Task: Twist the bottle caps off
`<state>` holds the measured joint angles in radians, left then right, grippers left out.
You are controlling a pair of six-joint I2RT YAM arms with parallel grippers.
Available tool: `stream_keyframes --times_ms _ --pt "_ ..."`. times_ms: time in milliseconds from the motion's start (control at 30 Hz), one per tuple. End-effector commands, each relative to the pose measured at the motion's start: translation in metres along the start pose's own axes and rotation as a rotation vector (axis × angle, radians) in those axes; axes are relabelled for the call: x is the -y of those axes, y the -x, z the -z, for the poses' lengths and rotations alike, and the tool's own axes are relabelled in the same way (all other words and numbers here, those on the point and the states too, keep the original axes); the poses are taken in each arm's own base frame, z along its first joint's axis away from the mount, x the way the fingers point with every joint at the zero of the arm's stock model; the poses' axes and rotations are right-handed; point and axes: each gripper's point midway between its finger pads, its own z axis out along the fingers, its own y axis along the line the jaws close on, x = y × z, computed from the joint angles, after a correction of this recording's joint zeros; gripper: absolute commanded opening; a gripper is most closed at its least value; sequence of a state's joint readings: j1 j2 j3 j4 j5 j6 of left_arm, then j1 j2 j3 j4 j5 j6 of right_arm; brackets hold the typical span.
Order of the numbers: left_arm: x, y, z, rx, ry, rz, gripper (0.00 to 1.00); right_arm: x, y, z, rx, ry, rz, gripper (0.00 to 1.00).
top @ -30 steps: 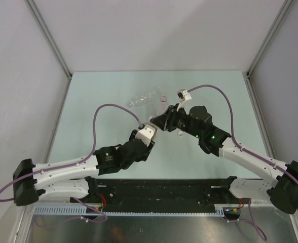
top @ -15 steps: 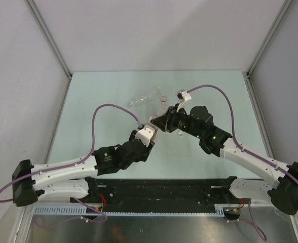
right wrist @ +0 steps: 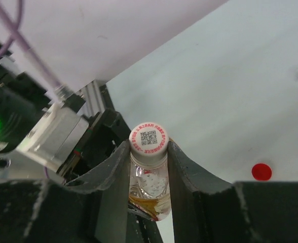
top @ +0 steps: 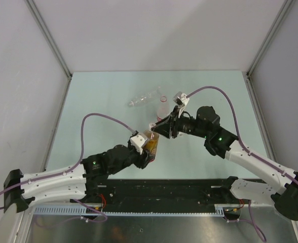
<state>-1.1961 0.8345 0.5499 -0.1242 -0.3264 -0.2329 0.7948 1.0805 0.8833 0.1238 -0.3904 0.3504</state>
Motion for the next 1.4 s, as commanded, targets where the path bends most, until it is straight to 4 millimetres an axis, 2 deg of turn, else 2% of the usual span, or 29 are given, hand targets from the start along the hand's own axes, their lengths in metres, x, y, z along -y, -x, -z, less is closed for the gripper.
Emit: stream_keyframes --times_ms 0,67,367,600,800,1033,1133,1233,1367 --pt "0.049 0.043 0.016 0.223 -0.306 -0.028 0.0 -0.038 0.014 0.016 -0.011 0.215 0.137 0.0" --pt "0.067 0.048 0.029 0.28 -0.431 -0.059 0.0 -0.046 0.01 0.022 -0.031 0.284 0.166 0.0" --pt "0.121 0.055 0.079 0.371 -0.83 -0.158 0.0 -0.088 0.002 0.049 -0.079 0.597 0.253 0.0" --pt "0.14 0.057 0.113 0.422 -1.019 -0.212 0.0 -0.103 0.006 0.063 -0.071 0.709 0.296 0.0" --pt "0.146 0.047 0.124 0.401 -1.101 -0.223 0.0 -0.114 0.013 0.072 -0.053 0.773 0.312 0.0" --pt "0.154 0.035 0.126 0.344 -1.187 -0.245 0.0 -0.128 0.022 0.086 -0.032 0.845 0.347 0.0" --pt "0.156 0.036 0.125 0.336 -1.203 -0.254 0.0 -0.13 0.025 0.089 -0.022 0.846 0.355 0.01" --pt "0.153 0.041 0.118 0.338 -1.168 -0.245 0.0 -0.126 0.025 0.087 -0.019 0.811 0.342 0.1" --pt "0.142 0.047 0.101 0.353 -1.049 -0.208 0.0 -0.112 0.029 0.077 -0.001 0.711 0.316 0.42"
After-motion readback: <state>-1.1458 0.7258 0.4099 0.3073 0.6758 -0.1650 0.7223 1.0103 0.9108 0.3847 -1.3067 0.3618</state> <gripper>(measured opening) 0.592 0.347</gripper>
